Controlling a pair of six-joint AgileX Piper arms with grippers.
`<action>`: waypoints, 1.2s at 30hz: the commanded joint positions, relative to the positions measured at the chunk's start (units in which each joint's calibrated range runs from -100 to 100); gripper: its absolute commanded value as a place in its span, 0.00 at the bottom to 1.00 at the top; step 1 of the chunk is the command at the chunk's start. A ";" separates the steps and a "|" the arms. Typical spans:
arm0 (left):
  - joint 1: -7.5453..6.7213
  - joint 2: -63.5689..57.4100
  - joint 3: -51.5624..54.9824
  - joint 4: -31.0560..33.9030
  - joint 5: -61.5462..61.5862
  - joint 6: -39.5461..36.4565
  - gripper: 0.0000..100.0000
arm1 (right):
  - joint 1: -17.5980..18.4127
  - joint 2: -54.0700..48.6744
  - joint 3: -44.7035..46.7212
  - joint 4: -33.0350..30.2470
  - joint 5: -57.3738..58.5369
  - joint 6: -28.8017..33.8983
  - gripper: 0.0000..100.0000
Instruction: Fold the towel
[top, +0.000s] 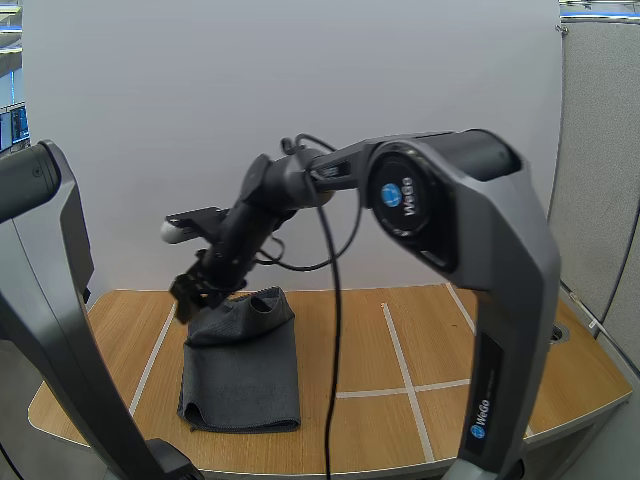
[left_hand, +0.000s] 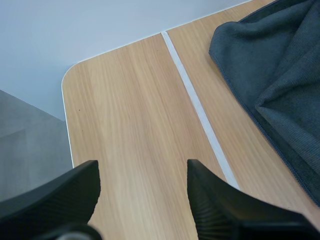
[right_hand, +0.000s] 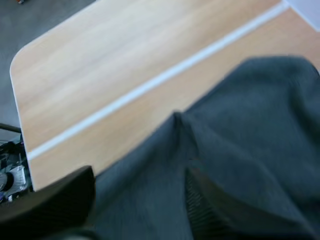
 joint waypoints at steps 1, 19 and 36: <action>-0.13 -0.43 -0.07 -0.78 0.98 3.08 0.83 | -4.13 -7.46 8.00 -3.35 9.97 0.59 0.20; -10.63 -0.43 -0.07 1.02 0.98 4.57 0.80 | -5.24 -9.41 32.14 -2.22 0.24 -2.75 0.00; -17.23 1.95 -0.07 -0.54 0.98 7.76 0.80 | -5.24 -21.43 43.04 -2.21 -5.19 -3.39 0.00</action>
